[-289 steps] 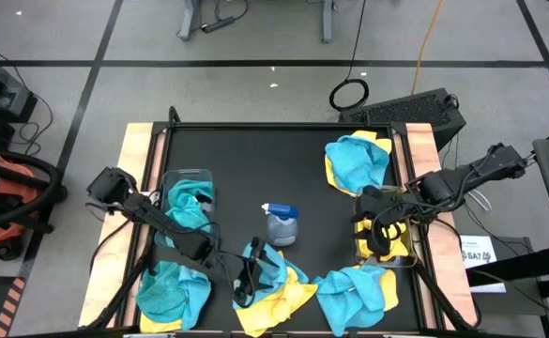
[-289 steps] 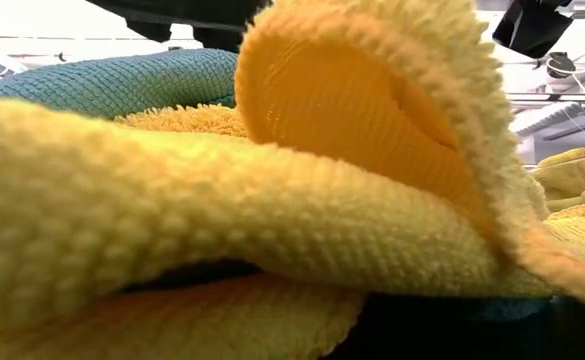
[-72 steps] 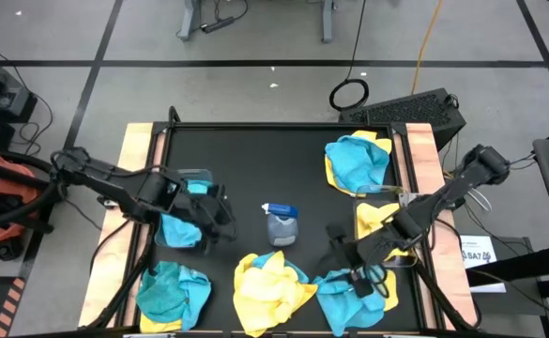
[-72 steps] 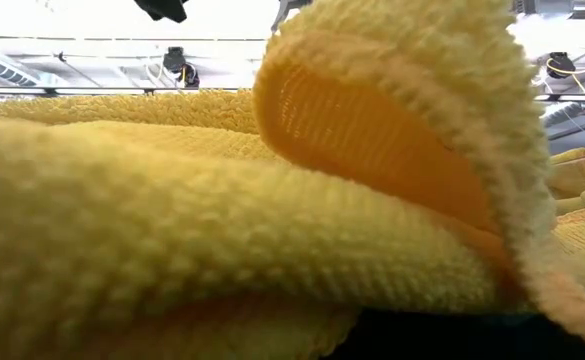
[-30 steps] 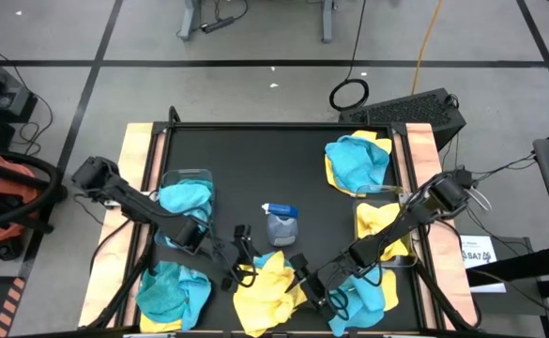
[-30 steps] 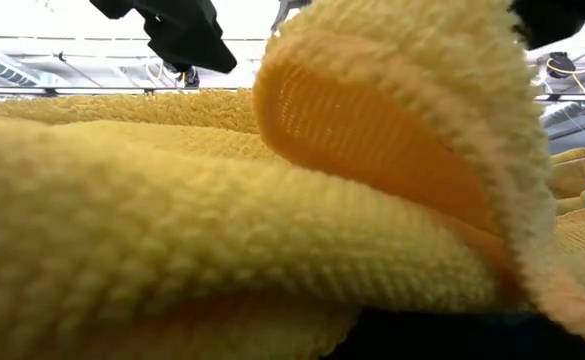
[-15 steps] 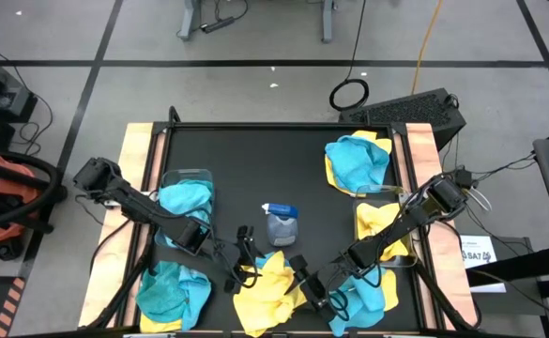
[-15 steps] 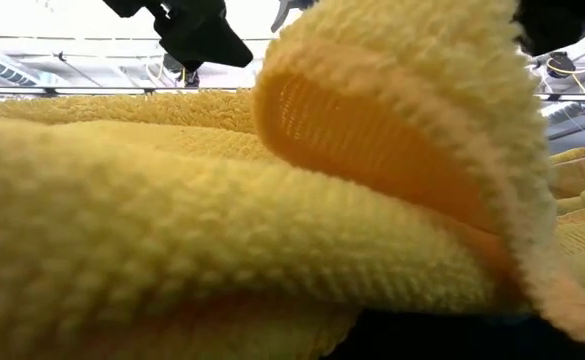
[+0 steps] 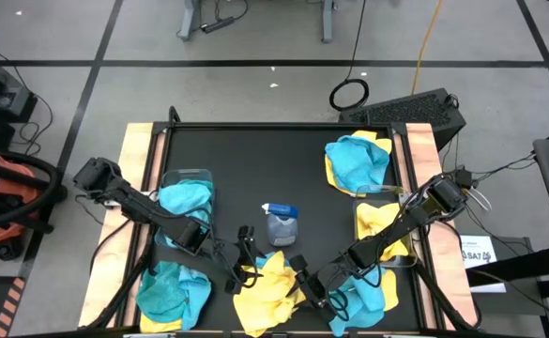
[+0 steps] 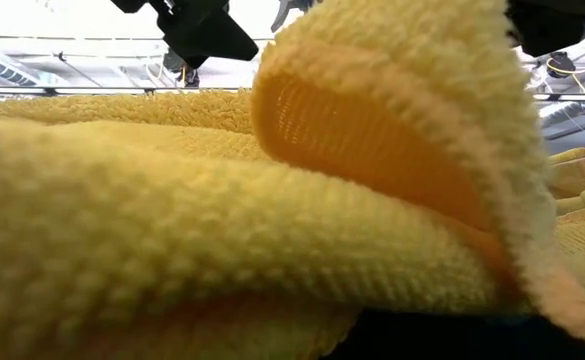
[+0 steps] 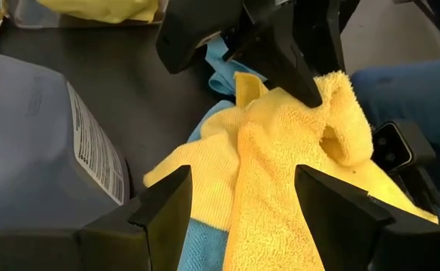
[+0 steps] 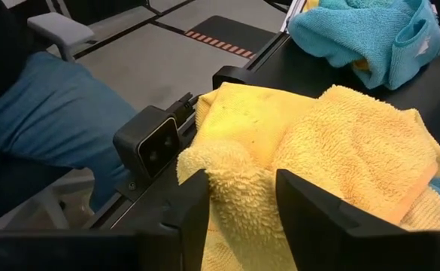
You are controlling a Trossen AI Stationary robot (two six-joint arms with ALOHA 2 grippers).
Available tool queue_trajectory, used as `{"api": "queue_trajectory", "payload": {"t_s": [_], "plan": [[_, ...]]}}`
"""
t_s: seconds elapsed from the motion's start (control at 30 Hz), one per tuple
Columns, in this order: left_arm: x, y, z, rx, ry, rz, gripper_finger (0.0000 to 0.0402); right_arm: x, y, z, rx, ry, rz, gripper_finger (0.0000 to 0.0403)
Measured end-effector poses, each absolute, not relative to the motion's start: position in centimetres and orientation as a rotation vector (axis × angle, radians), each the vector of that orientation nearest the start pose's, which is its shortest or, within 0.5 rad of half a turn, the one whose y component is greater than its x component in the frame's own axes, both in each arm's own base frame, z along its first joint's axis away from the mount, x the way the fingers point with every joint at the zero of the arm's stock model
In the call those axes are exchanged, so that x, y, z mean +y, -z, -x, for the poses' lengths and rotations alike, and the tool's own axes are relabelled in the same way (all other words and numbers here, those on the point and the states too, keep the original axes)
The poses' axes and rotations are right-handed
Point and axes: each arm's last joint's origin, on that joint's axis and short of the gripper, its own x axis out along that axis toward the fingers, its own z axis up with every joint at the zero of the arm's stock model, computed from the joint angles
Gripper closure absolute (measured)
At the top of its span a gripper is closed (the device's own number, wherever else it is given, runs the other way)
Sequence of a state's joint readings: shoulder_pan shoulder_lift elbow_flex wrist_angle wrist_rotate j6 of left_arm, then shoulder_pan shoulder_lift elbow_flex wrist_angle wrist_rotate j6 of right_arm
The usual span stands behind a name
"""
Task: Sort microfiber towel by color & place in baskets
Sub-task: Put the yellow microfiber cloth into the right transparent bin
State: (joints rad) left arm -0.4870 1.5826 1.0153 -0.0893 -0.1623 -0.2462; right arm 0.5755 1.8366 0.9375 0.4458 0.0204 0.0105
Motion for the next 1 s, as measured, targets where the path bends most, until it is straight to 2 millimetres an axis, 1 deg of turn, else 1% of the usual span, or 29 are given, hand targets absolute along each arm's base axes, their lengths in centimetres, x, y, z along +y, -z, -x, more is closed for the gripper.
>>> {"api": "queue_trajectory", "payload": {"t_s": [1.0], "plan": [[-15.44,-22.83,-30.16,0.647,0.241,0.006,0.0162,20.39,-16.15,-31.54,0.443,-0.542,0.124,0.0259]]}}
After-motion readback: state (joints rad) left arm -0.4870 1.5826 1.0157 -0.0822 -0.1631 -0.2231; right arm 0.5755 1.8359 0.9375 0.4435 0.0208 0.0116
